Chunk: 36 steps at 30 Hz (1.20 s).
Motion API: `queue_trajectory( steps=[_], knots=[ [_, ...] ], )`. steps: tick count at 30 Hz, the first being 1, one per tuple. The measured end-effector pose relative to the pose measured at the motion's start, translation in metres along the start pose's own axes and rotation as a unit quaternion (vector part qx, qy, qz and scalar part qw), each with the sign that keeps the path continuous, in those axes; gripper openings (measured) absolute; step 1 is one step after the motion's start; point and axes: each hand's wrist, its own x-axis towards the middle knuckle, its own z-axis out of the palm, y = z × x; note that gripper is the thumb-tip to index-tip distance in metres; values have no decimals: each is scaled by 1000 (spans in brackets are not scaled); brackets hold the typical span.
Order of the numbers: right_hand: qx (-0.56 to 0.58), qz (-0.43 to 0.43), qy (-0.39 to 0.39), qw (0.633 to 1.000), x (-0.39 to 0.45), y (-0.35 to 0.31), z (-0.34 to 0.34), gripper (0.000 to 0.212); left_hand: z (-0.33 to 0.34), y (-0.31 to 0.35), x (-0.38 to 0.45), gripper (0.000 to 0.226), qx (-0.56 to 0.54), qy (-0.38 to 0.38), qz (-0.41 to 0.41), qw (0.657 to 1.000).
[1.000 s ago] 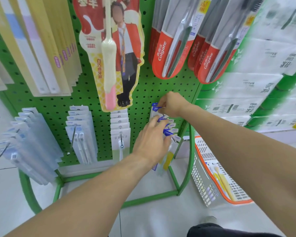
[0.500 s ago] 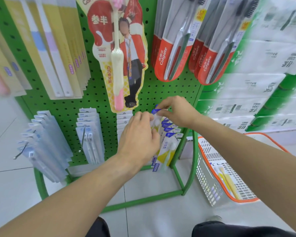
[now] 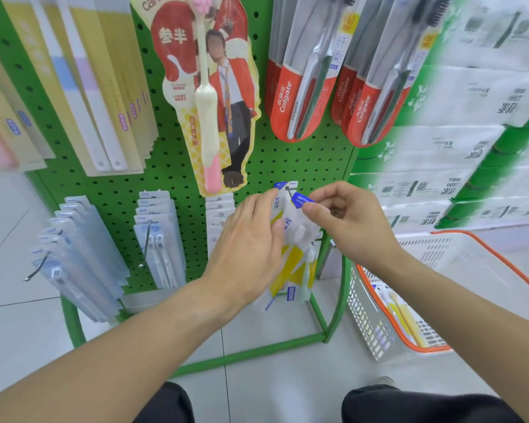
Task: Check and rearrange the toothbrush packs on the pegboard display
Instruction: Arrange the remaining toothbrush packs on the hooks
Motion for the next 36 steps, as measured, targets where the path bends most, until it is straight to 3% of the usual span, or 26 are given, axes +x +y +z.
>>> queue_trajectory(
  steps=[4,7,11,15,19,25,31,36],
  knots=[
    [44,-24,3,999,-13,0,0,18,1,6,-3,45,-98,-48,-21,994],
    [113,1,-15,993,-18,2,3,35,5,8,-3,25,-158,-12,-49,986],
    [139,38,4,990,-16,13,2,31,8,6,1,7,-210,-20,-94,973],
    [28,-44,60,997,-15,24,2,23,10,7,4,13,-221,6,-149,964],
    [-80,-129,-43,987,-22,19,3,5,9,9,5,11,-306,15,-205,929],
    [-218,-169,-83,958,-23,19,9,14,8,17,4,11,-339,5,-246,908],
    [-219,-160,-50,961,-24,27,17,13,14,24,-6,13,-302,-92,-248,916],
    [-107,-118,-78,984,-24,31,20,5,23,6,-7,8,-286,-38,-248,925]
  ],
)
